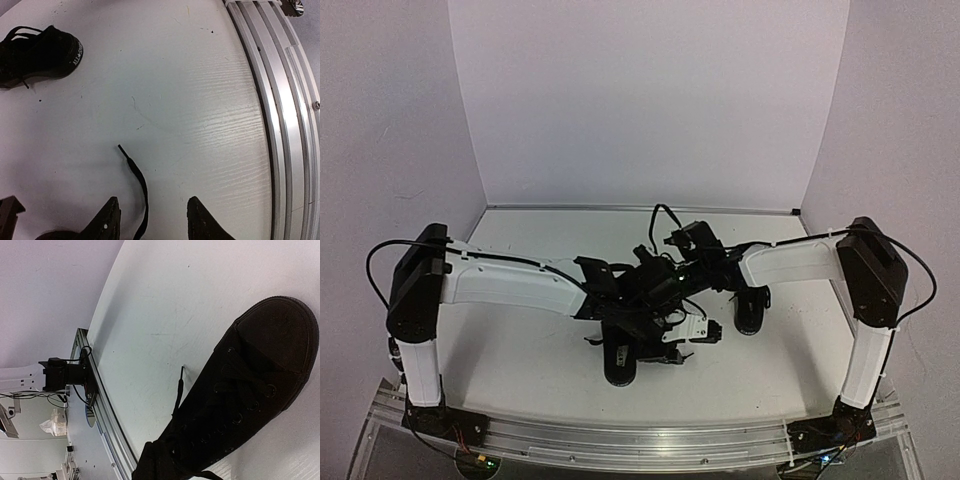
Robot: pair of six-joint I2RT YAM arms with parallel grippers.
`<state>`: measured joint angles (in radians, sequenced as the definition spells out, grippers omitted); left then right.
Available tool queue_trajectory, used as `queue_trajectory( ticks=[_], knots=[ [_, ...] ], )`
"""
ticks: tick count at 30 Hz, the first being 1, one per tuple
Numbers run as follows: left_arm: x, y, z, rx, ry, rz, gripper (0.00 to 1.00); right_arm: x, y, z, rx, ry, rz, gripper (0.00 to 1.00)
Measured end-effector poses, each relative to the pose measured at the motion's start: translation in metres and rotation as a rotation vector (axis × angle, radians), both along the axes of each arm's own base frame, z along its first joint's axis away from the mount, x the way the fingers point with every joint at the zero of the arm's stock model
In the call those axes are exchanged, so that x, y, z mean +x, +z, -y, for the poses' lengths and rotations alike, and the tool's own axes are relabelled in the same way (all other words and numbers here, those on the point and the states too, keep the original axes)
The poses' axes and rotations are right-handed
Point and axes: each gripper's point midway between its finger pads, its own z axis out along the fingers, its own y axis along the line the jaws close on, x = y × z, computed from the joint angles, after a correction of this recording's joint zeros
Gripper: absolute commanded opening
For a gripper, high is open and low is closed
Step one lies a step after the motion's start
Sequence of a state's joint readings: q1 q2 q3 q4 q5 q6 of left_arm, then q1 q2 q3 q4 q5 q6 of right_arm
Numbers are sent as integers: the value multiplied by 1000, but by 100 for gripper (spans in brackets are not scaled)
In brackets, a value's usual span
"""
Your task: Tie the shoes
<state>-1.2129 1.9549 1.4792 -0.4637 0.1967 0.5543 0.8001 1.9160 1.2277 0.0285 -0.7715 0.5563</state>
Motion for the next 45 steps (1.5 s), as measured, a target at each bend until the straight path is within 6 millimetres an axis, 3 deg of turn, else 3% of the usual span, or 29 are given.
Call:
queue_trajectory(
  ticks=[3, 9, 18, 25, 31, 39, 42, 45],
  knots=[
    [-1, 10, -17, -23, 43, 13, 54, 0, 2, -1, 3, 3, 4, 1],
    [9, 59, -64, -219, 215, 94, 60, 1, 6, -7, 16, 15, 7, 7],
    [75, 111, -150, -539, 696, 177, 62, -8, 1, -28, 19, 58, -6, 15],
    [107, 123, -194, -629, 960, 178, 62, -23, -12, -49, -1, 99, -35, 25],
    [115, 120, -206, -640, 1050, 158, 65, -35, -16, -60, -18, 126, -50, 45],
    [121, 109, -211, -629, 1095, 91, 66, -36, -16, -56, -55, 132, -34, 51],
    [116, 100, -203, -608, 1057, 50, 67, -37, -4, -50, -53, 131, -5, 53],
    [108, 92, -194, -582, 1003, 2, 66, -36, 24, -41, -23, 128, 41, 52]
  ],
)
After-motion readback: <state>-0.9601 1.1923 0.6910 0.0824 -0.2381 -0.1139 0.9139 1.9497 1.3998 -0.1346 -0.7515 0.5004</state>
